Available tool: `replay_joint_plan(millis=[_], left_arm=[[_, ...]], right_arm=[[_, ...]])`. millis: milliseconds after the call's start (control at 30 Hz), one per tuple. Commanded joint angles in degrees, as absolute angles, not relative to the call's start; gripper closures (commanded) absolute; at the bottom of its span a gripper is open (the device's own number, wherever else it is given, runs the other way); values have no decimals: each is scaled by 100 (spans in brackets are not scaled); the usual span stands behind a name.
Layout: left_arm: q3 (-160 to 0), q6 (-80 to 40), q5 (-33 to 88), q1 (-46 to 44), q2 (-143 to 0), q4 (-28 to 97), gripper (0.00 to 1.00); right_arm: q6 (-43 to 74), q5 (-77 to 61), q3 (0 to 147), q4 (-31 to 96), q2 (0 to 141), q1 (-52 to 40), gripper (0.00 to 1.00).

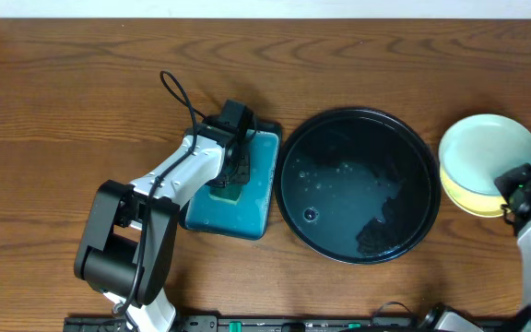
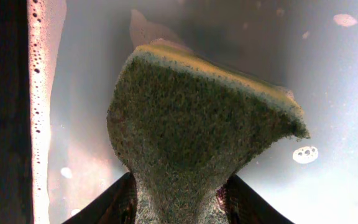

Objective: Clean dirty plates on tray and stack at the side

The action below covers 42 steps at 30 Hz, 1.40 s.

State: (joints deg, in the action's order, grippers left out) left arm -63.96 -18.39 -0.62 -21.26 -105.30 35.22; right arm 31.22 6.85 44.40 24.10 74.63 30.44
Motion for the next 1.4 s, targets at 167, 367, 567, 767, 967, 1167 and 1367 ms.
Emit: replay_joint_plan(millis=[167, 367, 567, 767, 967, 1167, 1367], left_arm=[[-6322, -1876, -154, -2123, -10641, 3597, 54], [-6326, -1876, -154, -2104, -10567, 3623, 51], [-6340, -1918, -152, -1699, -9727, 3669, 34], [-6340, -1918, 445, -1037, -9172, 3721, 25], [-6340, -1920, 513, -768, -9172, 4709, 20], [-6337, -2071, 515, -703, -9146, 5655, 20], [-6034, -2021, 515, -720, -8726, 5887, 20]], right_arm=[[3297, 255, 4497, 2296, 8128, 3564, 99], [3293, 414, 4497, 2139, 8208, 3568, 37], [2248, -1798, 4499, 1435, 8208, 3358, 34], [1098, -2318, 4539, 1232, 8208, 1935, 1], [196, -1498, 4969, 2604, 8208, 563, 1], [340, -1332, 5437, 4309, 8187, 198, 1], [360, -1330, 5336, 5118, 7804, 189, 1]])
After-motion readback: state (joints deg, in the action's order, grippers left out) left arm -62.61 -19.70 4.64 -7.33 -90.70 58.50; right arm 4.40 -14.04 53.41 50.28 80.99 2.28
